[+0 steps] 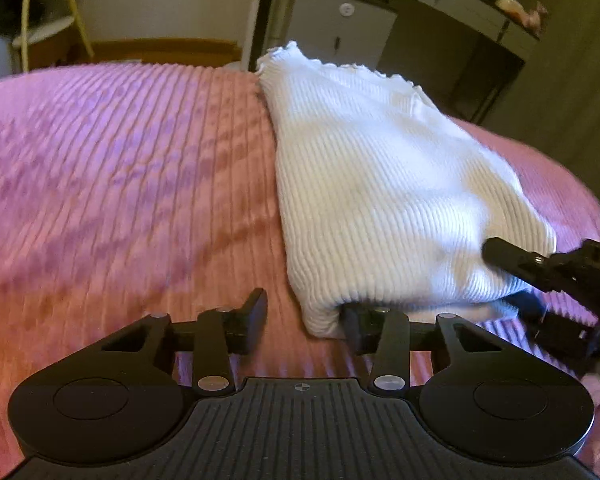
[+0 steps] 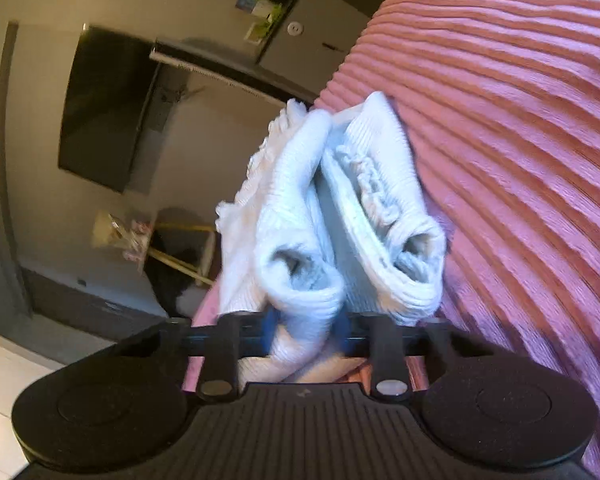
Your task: Fold small clothes
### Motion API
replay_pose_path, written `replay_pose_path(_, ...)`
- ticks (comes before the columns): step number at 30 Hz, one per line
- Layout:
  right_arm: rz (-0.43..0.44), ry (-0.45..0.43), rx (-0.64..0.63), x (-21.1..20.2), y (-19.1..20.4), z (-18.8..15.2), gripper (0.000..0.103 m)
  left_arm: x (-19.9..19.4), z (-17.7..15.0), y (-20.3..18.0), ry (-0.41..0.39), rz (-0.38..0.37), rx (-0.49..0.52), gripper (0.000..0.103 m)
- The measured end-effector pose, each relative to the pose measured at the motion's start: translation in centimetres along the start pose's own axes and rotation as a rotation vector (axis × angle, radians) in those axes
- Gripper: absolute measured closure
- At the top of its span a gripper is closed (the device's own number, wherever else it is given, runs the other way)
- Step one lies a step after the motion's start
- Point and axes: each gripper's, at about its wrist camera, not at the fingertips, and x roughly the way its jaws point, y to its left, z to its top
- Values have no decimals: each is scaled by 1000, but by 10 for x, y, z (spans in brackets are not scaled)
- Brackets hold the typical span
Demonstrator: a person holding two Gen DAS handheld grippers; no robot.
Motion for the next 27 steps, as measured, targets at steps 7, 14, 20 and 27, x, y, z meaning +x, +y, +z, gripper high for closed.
replay_pose_path(7,-20,-179,-313,-39,53,0,95,-18,3,5,-23,-16,-54,77)
replay_pose_path(14,-235,-107,-388,-16,20,-11,95,-8,-5,14,7,-7,-52,69)
replay_pose_path(20,-297,-114,-547,-30,43,-15,87,-42,0,25,-23,8,46,62)
replay_pose_path(27,-292,-219,-718,-50,85,-16,83,-71,26,36,-157,-31,30,47)
